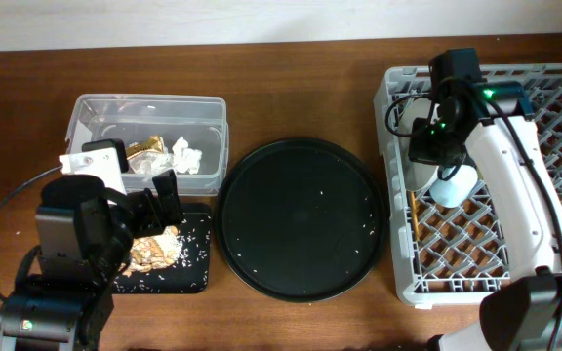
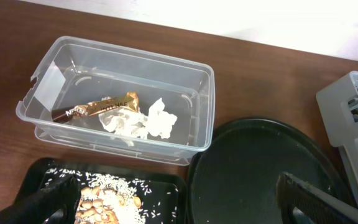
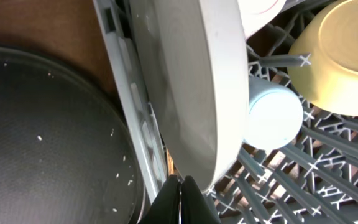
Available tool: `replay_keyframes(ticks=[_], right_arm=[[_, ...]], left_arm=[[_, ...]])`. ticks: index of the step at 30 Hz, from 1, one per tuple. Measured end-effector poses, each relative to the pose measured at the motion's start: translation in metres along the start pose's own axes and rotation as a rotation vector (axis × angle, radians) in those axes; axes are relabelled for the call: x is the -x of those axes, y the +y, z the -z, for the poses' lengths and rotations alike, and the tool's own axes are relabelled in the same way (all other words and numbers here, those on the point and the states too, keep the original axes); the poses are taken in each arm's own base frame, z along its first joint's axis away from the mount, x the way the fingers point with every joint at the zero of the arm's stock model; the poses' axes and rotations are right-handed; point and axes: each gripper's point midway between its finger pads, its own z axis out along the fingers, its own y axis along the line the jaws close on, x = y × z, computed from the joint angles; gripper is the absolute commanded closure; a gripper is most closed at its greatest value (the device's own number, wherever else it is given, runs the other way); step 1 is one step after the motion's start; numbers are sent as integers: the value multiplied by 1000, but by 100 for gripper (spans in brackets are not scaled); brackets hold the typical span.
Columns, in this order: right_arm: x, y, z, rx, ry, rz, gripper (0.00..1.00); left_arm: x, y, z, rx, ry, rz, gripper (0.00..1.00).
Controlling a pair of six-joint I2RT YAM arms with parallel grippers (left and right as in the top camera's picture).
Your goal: Sort waste into correct bins and load items into the dishwasher rack
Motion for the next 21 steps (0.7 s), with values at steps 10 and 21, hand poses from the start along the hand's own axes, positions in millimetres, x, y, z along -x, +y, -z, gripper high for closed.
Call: replay_keyframes(ticks=[10,21], right_arm=[[17,22,62,162,-72,27,2],[9,44,68,294,-33,44,2]], left_arm=[[0,0,0,0,0,0,1],[0,0,0,0,0,0,1]])
